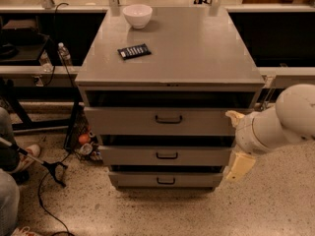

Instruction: Open middle drawer

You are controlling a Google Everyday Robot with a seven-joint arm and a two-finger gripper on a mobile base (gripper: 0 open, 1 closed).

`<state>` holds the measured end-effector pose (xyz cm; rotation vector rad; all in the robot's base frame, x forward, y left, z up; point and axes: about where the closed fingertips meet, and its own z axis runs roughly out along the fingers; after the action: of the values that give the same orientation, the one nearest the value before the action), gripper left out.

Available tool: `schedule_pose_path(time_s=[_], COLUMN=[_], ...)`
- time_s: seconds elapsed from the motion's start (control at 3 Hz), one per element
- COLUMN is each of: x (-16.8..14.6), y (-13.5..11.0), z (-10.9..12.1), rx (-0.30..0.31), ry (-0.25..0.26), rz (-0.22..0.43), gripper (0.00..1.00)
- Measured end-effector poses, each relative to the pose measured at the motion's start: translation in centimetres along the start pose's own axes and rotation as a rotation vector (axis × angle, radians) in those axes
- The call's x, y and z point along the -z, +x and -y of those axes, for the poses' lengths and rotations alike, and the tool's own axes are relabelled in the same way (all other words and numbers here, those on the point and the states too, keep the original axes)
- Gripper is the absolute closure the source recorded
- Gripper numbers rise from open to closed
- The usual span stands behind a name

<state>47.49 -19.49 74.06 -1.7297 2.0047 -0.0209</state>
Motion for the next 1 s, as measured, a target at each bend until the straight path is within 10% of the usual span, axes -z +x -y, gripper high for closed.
schedule_pose_path(time_s=[1.0], x=[-15.9], y=[10.6], z=[-4.6], rx=[0.042], ry=[-0.114], rz=[0.023], gripper=[0.0])
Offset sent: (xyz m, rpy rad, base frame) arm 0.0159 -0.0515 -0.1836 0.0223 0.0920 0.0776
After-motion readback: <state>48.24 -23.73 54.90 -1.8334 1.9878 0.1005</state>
